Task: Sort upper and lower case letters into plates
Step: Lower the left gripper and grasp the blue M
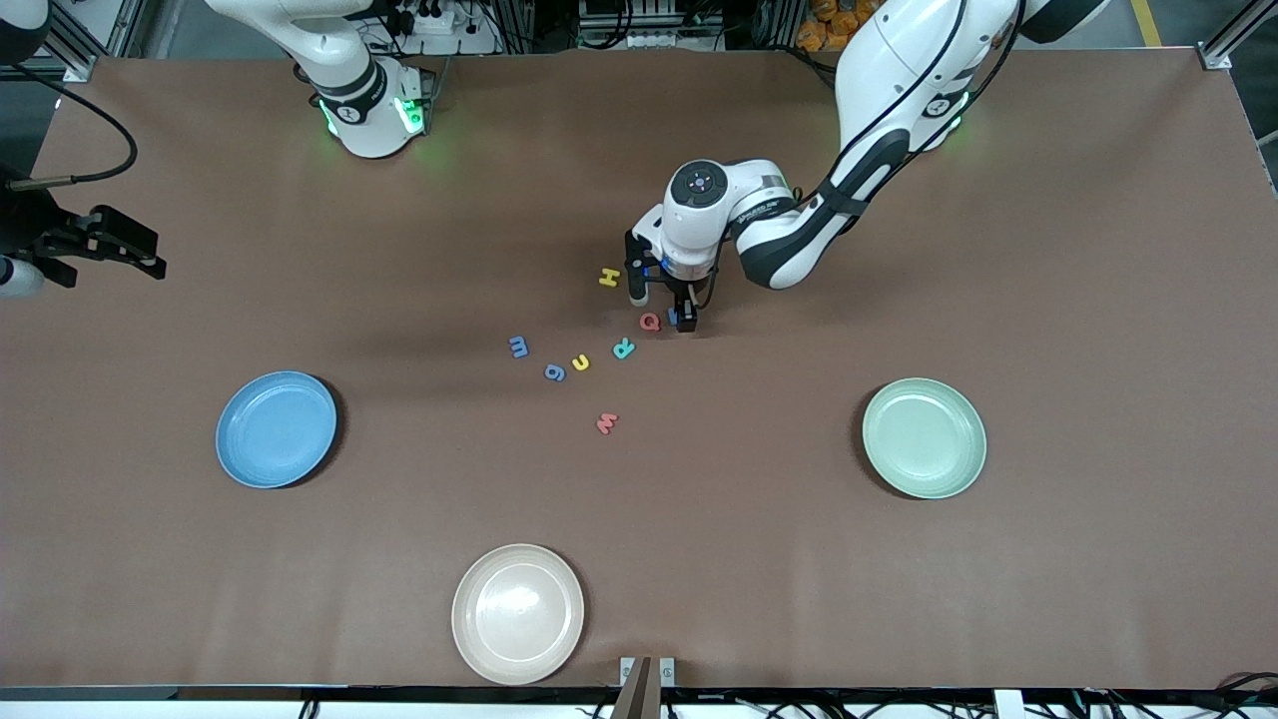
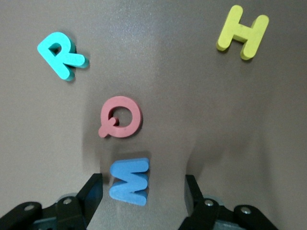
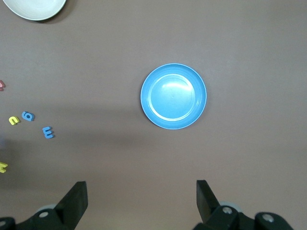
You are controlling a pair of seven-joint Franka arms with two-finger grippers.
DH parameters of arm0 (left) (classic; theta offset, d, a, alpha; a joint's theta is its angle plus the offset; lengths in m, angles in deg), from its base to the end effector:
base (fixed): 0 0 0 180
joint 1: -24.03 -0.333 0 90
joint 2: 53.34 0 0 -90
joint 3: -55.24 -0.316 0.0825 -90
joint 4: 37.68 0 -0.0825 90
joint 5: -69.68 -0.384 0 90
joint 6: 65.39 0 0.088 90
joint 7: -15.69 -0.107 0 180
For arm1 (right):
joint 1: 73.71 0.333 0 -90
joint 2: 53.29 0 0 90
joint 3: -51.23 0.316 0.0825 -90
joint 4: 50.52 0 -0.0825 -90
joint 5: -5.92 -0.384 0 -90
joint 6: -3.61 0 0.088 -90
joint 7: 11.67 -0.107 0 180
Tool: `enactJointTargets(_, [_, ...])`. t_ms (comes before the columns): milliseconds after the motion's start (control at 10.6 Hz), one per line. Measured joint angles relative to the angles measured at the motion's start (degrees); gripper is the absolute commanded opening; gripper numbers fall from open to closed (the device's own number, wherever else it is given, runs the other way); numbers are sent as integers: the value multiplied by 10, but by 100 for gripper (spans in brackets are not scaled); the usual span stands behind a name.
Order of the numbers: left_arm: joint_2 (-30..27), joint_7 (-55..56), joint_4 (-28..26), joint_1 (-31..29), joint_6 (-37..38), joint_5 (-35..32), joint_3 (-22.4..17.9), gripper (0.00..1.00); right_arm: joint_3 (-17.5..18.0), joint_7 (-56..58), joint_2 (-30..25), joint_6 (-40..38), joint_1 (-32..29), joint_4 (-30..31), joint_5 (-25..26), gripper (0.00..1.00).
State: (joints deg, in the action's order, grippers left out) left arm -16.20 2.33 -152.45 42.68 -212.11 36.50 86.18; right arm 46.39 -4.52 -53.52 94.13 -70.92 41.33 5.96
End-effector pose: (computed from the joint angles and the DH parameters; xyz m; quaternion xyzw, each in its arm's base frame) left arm 0.3878 -0.4616 0.1732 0.7360 -0.6764 0.0285 0.0058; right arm 0.5530 -0.0200 0.6123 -0.9990 -0.0445 0.0096 0.0006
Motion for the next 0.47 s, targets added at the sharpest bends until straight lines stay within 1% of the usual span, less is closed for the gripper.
enactJointTargets(94, [3,0,2,1,0,-1,-1,52,0,0,0,0,0,1,0,100])
enactJointTargets(189, [5,0,4,1,0,-5,-4,9,0,0,0,1,0,1,0,100])
enactJointTargets(283, [5,0,7,1,0,-13,-5,0,0,0,0,3,0,2,0,100])
enactJointTargets(472, [0,3,13,0,0,-20,-13,0,0,0,0,4,0,3,0,100])
